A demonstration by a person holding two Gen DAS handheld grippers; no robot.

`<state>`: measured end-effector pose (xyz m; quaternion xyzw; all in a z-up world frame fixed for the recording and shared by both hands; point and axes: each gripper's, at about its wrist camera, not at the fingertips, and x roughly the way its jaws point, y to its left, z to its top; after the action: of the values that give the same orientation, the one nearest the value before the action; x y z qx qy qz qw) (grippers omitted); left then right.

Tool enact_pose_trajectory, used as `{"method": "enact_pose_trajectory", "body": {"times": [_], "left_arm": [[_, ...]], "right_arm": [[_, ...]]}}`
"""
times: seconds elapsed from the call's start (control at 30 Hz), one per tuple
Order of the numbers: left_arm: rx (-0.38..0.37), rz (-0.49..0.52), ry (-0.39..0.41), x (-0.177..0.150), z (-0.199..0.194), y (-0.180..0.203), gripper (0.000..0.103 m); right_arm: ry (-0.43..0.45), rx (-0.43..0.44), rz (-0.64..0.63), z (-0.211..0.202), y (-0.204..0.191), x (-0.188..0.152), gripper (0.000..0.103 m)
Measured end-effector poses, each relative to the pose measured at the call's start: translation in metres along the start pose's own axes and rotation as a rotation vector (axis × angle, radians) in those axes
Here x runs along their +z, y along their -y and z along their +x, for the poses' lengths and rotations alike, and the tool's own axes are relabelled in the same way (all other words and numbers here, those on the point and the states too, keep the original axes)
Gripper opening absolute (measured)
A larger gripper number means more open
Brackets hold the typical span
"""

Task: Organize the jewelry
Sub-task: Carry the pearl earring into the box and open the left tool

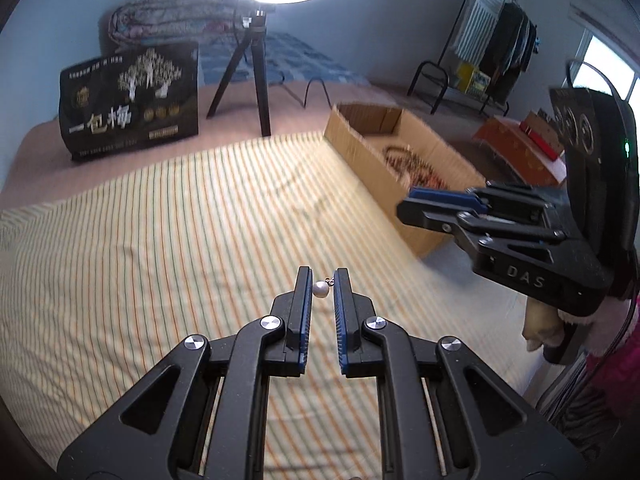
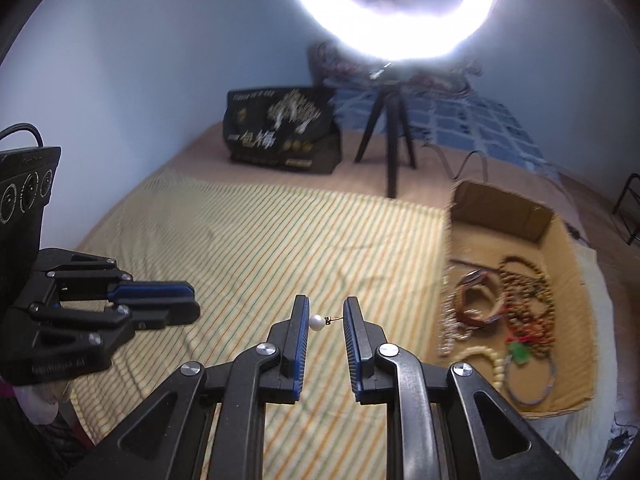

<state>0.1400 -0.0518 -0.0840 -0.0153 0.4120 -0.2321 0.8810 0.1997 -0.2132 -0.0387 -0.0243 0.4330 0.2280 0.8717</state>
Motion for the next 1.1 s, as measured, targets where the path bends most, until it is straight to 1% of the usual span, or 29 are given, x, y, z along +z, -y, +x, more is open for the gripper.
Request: {"method": "enact_pose_trajectory", "body": {"times": [0.27,0.47,0.8,1.1], "left_arm": [[-0.008,-0.026,0.08,0.036,-0.006,0.004,0.009],[-0.014,-0.026,0.114,0.058,-0.001,0.012,0.009],[-0.031,-0.008,0.155,0.101,0.025,0.03,0.009],[-0.047,0.003,0.151,0.133,0.062,0.05,0.009]], "right_arm": [[0.068,-0.053,0.07,-0.031,0.038,0.011,0.016],[0.087,-0.084,0.117,-0.042,0.062,0.012,0.016],[0.09,-0.141,0.153,-0.046,0.091,0.013,0.016],[0.083,-0.159,0.191,-0.039,0.114,0.016,0.016]]}}
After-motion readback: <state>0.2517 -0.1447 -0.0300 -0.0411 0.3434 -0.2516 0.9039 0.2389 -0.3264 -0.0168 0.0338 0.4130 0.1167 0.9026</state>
